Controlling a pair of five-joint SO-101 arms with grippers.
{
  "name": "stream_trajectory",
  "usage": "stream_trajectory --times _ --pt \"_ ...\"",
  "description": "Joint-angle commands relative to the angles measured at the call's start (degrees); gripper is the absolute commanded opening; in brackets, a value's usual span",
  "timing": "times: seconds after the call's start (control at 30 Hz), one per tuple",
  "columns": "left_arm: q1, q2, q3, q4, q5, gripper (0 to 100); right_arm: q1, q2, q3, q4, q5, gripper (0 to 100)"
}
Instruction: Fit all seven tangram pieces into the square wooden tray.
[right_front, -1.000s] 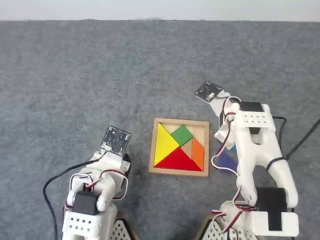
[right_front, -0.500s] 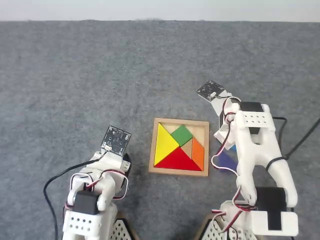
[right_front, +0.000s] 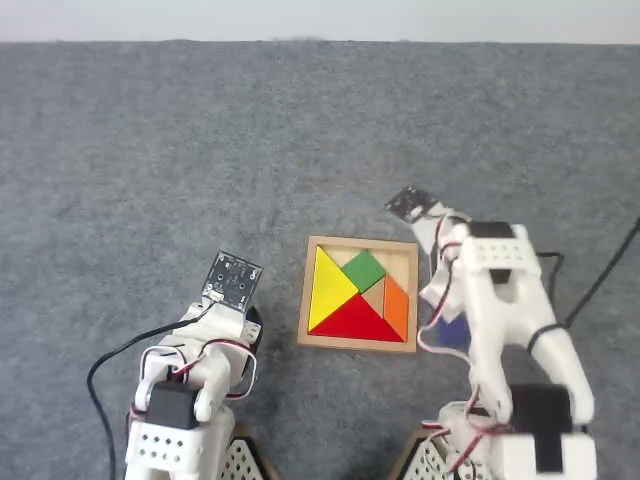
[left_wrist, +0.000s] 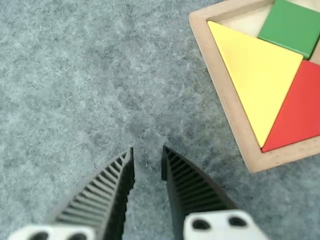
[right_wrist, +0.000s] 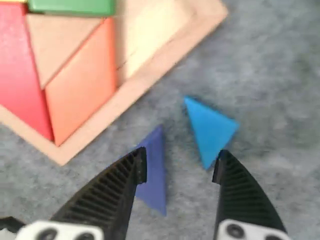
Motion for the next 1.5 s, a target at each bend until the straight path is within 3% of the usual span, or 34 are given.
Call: stream_trajectory --times 0.0,0.17,0.57,1.47 --pt "0.09 -0.09 -0.40 0.26 0.35 9 -0.13 -7.69 2.81 -4.53 -0.35 21.4" --pt "0.09 -0.09 -0.40 0.26 0.35 9 -1.10 -6.37 0.44 -5.14 -0.18 21.4" --pt "0.09 -0.09 -0.40 0.26 0.35 9 2.24 14.20 -13.19 -5.14 4.57 21.4" --pt "0.09 -0.09 -0.40 0.26 0.35 9 3.21 16.92 -13.10 -7.96 7.21 21.3"
